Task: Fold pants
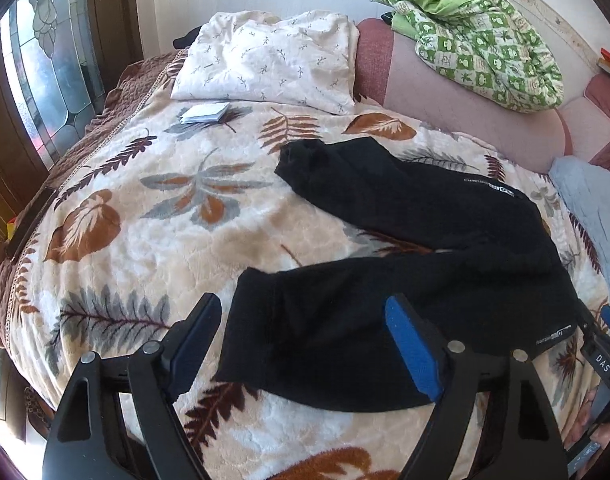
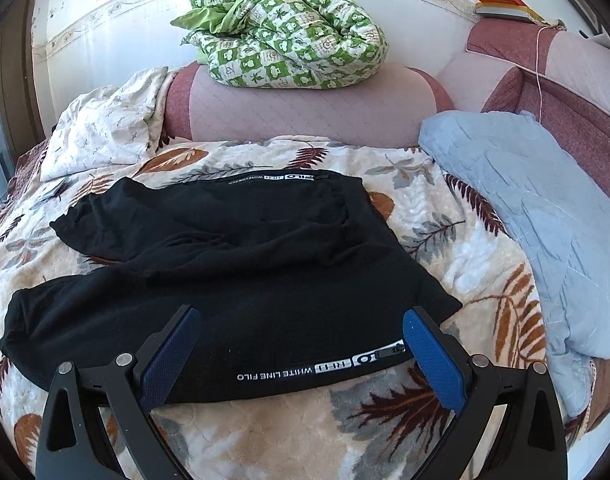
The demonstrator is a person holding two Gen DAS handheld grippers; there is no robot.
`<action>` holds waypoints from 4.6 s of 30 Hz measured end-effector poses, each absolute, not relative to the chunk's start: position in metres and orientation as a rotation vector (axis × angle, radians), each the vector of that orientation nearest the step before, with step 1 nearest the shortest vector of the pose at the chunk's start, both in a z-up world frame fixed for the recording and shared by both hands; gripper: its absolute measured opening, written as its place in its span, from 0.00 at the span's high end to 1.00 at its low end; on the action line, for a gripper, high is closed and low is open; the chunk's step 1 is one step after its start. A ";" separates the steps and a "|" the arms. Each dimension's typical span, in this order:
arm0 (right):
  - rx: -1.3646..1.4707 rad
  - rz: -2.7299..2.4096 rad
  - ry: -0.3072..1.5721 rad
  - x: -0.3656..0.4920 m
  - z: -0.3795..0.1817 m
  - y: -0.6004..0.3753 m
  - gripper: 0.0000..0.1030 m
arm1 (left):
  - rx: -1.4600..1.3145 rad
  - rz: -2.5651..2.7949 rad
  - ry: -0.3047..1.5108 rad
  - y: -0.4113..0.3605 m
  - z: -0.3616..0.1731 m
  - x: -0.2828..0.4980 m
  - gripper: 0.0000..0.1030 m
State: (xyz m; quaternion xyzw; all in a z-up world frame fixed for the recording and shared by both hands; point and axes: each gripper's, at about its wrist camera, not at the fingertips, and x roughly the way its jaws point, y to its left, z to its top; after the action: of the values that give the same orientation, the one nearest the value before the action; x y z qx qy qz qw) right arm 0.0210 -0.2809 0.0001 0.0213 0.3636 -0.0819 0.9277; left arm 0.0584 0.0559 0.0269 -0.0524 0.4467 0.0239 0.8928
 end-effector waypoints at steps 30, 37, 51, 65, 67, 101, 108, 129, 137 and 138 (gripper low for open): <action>0.361 -0.016 0.939 0.274 -0.036 -0.396 0.01 | -0.378 -0.044 1.070 0.125 -0.061 0.310 0.24; 0.373 -0.004 0.978 0.318 -0.052 -0.412 0.01 | -0.358 -0.174 1.079 0.107 -0.059 0.328 0.21; -0.079 0.216 1.115 0.341 -0.078 -0.331 0.15 | -0.309 -0.176 1.111 0.100 -0.064 0.338 0.78; 0.027 0.205 1.009 0.297 -0.020 -0.340 0.76 | -0.216 -0.179 0.935 0.080 0.008 0.293 0.87; 0.028 0.202 0.988 0.285 -0.009 -0.340 0.76 | -0.213 -0.187 0.900 0.080 0.022 0.281 0.87; 0.154 0.038 1.075 0.008 -0.033 -0.415 0.25 | 0.114 0.046 0.881 0.150 -0.005 0.029 0.45; 0.168 0.120 0.933 0.021 0.022 -0.359 0.25 | -0.159 0.135 0.848 0.196 0.017 0.023 0.44; -0.167 0.707 1.153 0.058 -0.042 -0.001 0.42 | -0.405 0.148 0.761 0.231 0.011 0.006 0.34; -0.072 0.699 1.028 0.109 0.015 -0.001 0.42 | -0.401 0.081 0.789 0.210 0.006 0.013 0.34; -0.086 0.721 1.054 0.114 0.010 0.008 0.42 | -0.403 0.073 0.794 0.208 0.005 0.013 0.34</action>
State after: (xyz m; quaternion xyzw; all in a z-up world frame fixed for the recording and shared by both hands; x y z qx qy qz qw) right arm 0.1144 0.0081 0.0102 -0.0401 0.4918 0.3366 0.8020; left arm 0.0127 0.2079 0.0046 -0.1947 0.3838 0.0351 0.9020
